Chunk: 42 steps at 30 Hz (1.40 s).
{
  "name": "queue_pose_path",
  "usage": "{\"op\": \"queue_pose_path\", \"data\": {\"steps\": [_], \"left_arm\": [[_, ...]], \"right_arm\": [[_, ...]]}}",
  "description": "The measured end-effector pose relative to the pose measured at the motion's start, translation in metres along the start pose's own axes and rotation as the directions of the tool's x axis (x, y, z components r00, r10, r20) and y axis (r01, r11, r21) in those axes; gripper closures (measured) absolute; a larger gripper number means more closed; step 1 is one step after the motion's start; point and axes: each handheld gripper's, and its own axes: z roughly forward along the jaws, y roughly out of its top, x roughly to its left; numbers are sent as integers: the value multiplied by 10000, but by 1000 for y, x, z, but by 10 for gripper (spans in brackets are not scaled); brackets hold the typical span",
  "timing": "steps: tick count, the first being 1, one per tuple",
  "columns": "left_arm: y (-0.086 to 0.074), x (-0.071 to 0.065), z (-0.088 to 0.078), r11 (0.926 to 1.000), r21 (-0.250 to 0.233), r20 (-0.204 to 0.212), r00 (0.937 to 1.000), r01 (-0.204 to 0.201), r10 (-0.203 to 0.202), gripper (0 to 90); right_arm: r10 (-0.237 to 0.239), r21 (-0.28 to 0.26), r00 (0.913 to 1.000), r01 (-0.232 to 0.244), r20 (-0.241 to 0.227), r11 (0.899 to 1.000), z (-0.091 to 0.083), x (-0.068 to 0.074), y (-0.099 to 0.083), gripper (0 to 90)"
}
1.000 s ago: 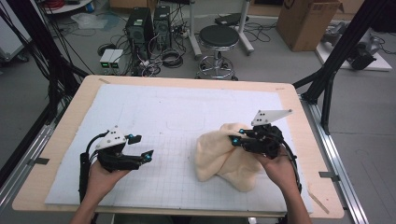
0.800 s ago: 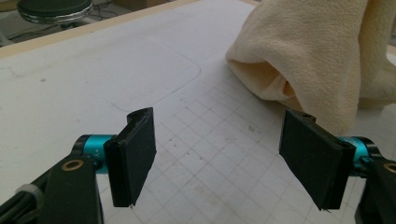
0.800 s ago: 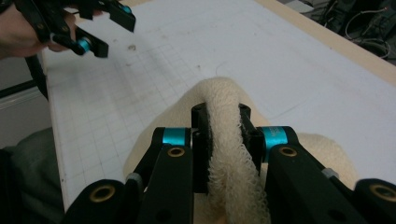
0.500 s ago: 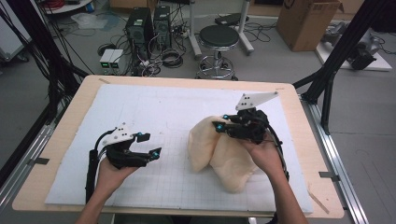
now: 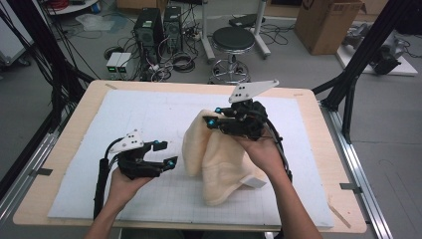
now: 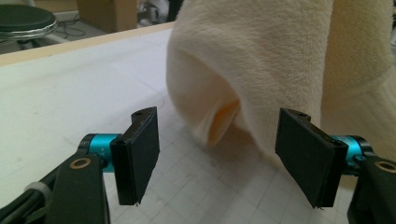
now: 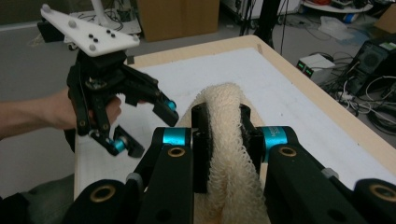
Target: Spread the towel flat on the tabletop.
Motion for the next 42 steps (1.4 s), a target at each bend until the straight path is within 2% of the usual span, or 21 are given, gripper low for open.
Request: {"op": "queue_pose_path", "data": {"steps": [5,10,14,16,17,20,21,22,23,24,26,27,29,33,34,35,36,38,39,41,42], "left_arm": [[0,-6,13,9998,152,256,9996,-144,140,324],[-3,-15,30,9995,266,994,9949,-166,138,350],[-4,-19,40,9986,467,1160,9931,-253,197,351],[-6,-22,50,9977,632,1225,9923,-264,185,363],[-6,-22,53,9968,671,1113,9932,-427,350,390],[-8,-22,62,9951,830,832,9955,-530,460,564],[-8,-21,64,9946,851,834,9951,-595,524,655],[-8,-21,64,9946,851,834,9951,-595,524,740],[-8,-18,66,9953,810,603,9970,-530,482,795],[-8,-16,65,9964,721,551,9977,-438,399,851],[-7,-13,62,9973,630,444,9984,-380,352,889],[-4,-8,56,9988,403,266,9993,-269,258,894],[-2,-4,50,9995,241,200,9996,-193,188,896],[-2,-4,45,9994,283,515,9985,-182,167,890],[-2,-7,45,9989,394,655,9976,-253,227,816],[-3,-11,47,9980,560,911,9956,-286,234,638],[-4,-14,48,9973,603,1013,9942,-422,360,589],[-4,-16,49,9972,599,1100,9932,-437,369,491],[-4,-18,49,9968,642,1321,9905,-471,383,463],[-5,-20,49,9966,627,1419,9889,-533,439,440],[-5,-22,48,9968,591,1569,9866,-538,439,381]], "right_arm": [[204,46,9998,-204,16,9998,-1,-2,-7,799],[632,-27,9980,-632,80,9980,-2,-6,-26,799],[878,-76,9961,-878,49,9961,-1,-10,-40,799],[936,-106,9956,-936,62,9956,-2,-10,-44,799],[945,-86,9955,-945,43,9955,-2,-11,-45,798],[963,-116,9954,-963,18,9953,-2,-11,-48,798],[972,-142,9953,-972,14,9952,-2,-11,-49,798],[1009,-139,9949,-1009,-9,9948,-2,-11,-50,797],[1024,-134,9947,-1024,11,9947,-2,-12,-52,797],[1050,-94,9945,-1050,5,9944,-2,-13,-52,797],[1062,-35,9943,-1062,11,9943,-3,-14,-54,796],[1069,-59,9943,-1069,29,9943,-3,-14,-55,796],[1106,-23,9939,-1106,33,9939,-3,-15,-55,796],[1077,-46,9942,-1077,35,9942,-1,-16,-55,795],[1058,-10,9944,-1058,36,9944,-1,-16,-55,795],[1023,27,9947,-1023,115,9948,0,-17,-55,794],[1051,39,9943,-1052,161,9944,0,-17,-55,794],[1064,85,9941,-1066,214,9943,0,-17,-56,793],[1023,93,9945,-1025,236,9947,-1,-17,-56,793],[1040,100,9942,-1044,277,9945,-1,-17,-57,793],[1081,118,9935,-1086,352,9940,-2,-18,-59,793]]}}
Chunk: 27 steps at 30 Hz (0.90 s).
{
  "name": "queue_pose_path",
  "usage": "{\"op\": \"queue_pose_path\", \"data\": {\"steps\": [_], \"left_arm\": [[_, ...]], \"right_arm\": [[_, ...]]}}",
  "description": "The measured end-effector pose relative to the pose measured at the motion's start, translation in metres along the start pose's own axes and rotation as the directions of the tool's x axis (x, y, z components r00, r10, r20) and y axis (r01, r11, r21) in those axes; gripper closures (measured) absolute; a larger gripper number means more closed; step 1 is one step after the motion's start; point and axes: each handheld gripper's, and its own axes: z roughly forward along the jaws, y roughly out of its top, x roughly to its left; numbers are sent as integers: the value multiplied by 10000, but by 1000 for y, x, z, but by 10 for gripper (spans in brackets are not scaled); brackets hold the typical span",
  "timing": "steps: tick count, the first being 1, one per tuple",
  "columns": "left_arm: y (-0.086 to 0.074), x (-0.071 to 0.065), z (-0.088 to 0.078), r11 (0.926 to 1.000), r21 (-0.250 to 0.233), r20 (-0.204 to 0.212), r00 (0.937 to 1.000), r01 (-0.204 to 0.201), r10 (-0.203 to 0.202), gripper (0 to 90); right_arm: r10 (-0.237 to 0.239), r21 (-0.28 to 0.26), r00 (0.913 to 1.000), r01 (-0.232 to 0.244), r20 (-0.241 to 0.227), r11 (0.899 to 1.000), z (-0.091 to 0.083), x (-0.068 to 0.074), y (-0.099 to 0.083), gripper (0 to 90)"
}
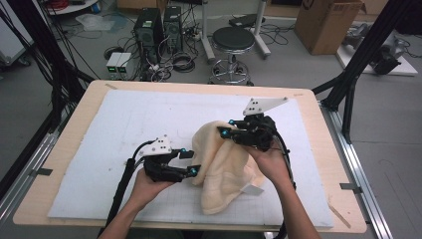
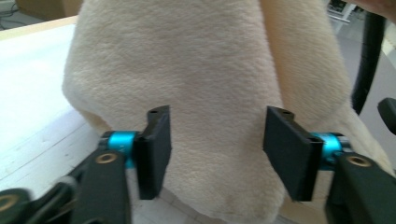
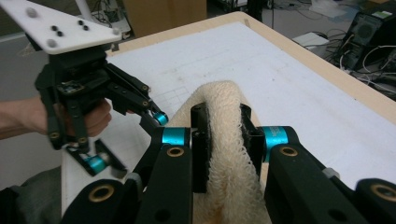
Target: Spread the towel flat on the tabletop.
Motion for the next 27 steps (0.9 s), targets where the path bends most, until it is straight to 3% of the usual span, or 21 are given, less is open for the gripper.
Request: {"op": "queue_pose_path", "data": {"steps": [2,7,8,10,11,16,17,21,26,27], "left_arm": [[0,-1,0,10000,-36,123,9999,-6,6,365],[0,-7,6,9996,-18,-147,9995,-266,265,372],[-2,-6,15,9983,425,-404,9984,-386,404,373],[-4,-6,19,9977,547,-488,9979,-400,427,376],[-5,-6,22,9959,730,-713,9957,-540,592,488],[-8,1,26,9889,1194,-1235,9870,-882,1030,727],[-8,3,24,9887,1207,-1245,9867,-894,1044,784],[-3,9,11,9886,1106,-1442,9826,-1017,1172,821],[9,19,-18,9934,668,-1837,9774,-934,1042,826],[18,24,-32,9933,672,-1973,9747,-938,1054,827]], "right_arm": [[36,11,10000,-36,37,10000,0,-1,-1,793],[250,-16,9996,-250,122,9997,2,-6,-10,792],[245,-20,9997,-245,57,9997,5,-6,-13,792],[220,-25,9997,-220,68,9998,5,-6,-13,791],[208,6,9998,-208,37,9998,6,-6,-15,791],[104,119,9999,-104,8,9999,6,-6,-18,787],[81,143,10000,-81,25,9999,6,-6,-20,787],[160,232,9999,-159,-53,9996,7,-7,-23,787],[-60,207,9998,64,-187,9998,15,-3,-20,787],[-103,239,9995,111,-315,9997,21,-1,-17,787]]}}
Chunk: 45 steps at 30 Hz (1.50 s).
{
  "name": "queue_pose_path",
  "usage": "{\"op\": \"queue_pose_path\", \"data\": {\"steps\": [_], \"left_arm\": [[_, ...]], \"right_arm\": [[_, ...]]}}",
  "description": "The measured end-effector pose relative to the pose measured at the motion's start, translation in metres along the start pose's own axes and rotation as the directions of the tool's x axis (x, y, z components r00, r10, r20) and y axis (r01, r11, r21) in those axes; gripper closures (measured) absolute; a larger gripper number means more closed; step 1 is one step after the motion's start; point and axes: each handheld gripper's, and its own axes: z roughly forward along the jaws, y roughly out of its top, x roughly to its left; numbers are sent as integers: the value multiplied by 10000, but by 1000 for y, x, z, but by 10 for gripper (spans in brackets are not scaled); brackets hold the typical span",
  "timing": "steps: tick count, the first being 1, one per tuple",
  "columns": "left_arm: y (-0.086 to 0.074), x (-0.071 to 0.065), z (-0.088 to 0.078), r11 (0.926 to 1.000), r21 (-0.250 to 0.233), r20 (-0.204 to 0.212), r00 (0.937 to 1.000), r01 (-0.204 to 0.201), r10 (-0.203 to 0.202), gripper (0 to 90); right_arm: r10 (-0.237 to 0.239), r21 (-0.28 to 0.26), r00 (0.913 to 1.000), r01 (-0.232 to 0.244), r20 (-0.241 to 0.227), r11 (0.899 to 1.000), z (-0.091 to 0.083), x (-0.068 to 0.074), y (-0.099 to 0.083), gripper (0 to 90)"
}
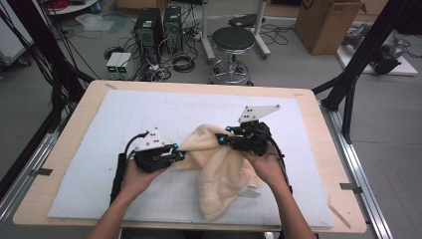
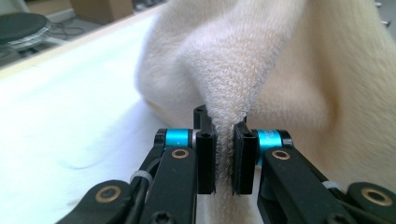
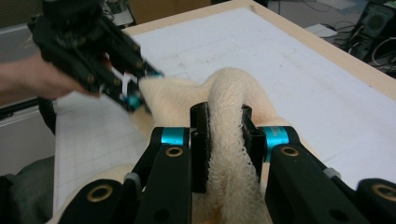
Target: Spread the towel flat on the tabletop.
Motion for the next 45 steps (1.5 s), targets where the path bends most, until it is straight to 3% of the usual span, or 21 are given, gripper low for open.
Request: {"op": "queue_pose_path", "data": {"steps": [1,4,6,12,16,19,22,24,25,26,27,28,30,31,33,35,39,43,45], "left_arm": [[0,0,0,10000,0,0,10000,0,0,828],[18,13,-26,9996,-120,-421,9988,-239,233,828],[22,16,-33,9994,-164,-512,9983,-296,287,828],[47,29,-71,9981,-247,-883,9946,-571,547,826],[62,25,-92,9946,-291,-1002,9903,-999,965,823],[66,17,-100,9909,-37,-924,9868,-1342,1333,818],[55,8,-97,9889,269,-695,9866,-1459,1475,814],[40,2,-89,9900,399,-370,9899,-1353,1368,803],[22,-3,-80,9936,463,-45,9946,-1034,1037,800],[22,-3,-80,9936,463,-45,9946,-1034,1037,797],[11,-7,-75,9939,503,203,9951,-982,972,797],[3,-11,-70,9943,559,372,9954,-904,884,789],[-15,-21,-59,9922,905,868,9931,-862,784,783],[-15,-21,-59,9922,905,868,9931,-862,784,779],[-24,-29,-52,9887,1144,1123,9901,-971,843,767],[-29,-32,-48,9885,1166,1387,9871,-966,801,735],[-26,-34,-50,9914,940,1632,9838,-907,745,581],[-13,-28,-58,9946,622,1620,9841,-834,724,490],[0,-22,-64,9965,382,1635,9843,-739,667,466]], "right_arm": [[-22,-44,10000,21,-88,10000,3,1,3,787],[-212,-136,9994,209,-271,9997,12,5,13,787],[-265,-215,9990,257,-373,9994,15,7,17,787],[-726,-661,9943,675,-780,9955,28,20,56,786],[-962,-854,9910,883,-933,9924,22,32,73,784],[-1167,-876,9889,1087,-923,9902,16,41,75,779],[-1113,-751,9899,1048,-883,9916,16,46,67,779],[-910,-286,9916,887,-924,9956,19,51,43,775],[-675,-158,9930,663,-971,9977,20,53,31,774],[-567,-106,9932,559,-1013,9984,19,55,24,773],[-567,-106,9932,559,-1013,9984,19,55,24,773],[-359,-24,9935,359,-1079,9994,17,58,4,768],[-240,150,9936,258,-1106,9996,14,64,-12,764],[-240,150,9936,258,-1106,9996,14,64,-12,764],[-97,289,9932,131,-1160,9995,10,71,-31,752],[-86,251,9936,115,-1124,9996,7,73,-41,719],[167,116,9925,-154,-1214,9998,-4,75,-49,599],[290,-343,9936,-329,-1091,9989,-26,73,-47,505],[218,-494,9968,-257,-772,9984,-38,70,-44,495]]}}
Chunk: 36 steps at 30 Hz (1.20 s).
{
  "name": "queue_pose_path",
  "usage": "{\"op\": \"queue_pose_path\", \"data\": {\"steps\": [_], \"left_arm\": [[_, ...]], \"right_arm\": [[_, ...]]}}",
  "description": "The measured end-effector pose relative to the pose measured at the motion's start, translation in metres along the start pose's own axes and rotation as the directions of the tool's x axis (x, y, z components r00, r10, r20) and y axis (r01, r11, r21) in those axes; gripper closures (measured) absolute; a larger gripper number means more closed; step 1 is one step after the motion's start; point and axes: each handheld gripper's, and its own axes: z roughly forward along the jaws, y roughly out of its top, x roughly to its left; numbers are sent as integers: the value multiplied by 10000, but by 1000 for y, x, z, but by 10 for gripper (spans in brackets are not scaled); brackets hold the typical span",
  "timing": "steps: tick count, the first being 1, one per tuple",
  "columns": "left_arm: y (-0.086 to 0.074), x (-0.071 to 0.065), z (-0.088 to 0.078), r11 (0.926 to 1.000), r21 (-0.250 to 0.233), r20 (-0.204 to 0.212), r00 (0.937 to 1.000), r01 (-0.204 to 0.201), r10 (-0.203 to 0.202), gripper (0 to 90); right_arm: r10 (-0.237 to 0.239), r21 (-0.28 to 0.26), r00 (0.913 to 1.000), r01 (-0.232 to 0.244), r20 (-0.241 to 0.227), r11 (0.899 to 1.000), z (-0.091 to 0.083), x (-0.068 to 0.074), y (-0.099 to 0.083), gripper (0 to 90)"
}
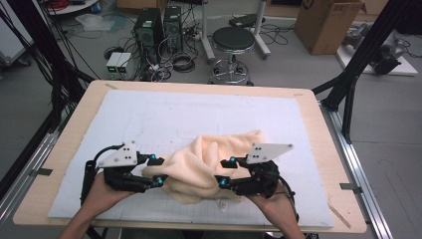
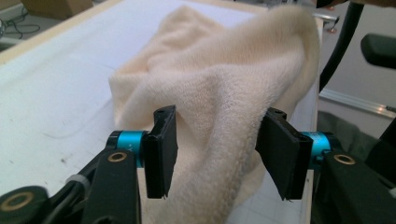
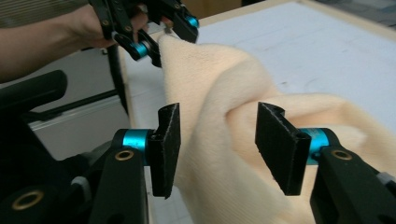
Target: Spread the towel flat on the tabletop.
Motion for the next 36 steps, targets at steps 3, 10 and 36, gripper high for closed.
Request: {"op": "queue_pose_path", "data": {"steps": [3,10,36], "left_arm": [[7,4,-4,9997,-228,3,10000,27,-27,448],[20,16,-5,9988,-475,-324,9994,99,-114,449],[4,93,136,9744,1611,-629,9869,1571,-1487,428]], "right_arm": [[124,-148,9991,-118,414,9998,-13,-8,2,490],[436,-62,9850,-432,1671,9990,-28,-37,-3,478],[1647,1051,8990,-2250,4058,9687,-12,-118,-69,388]]}}
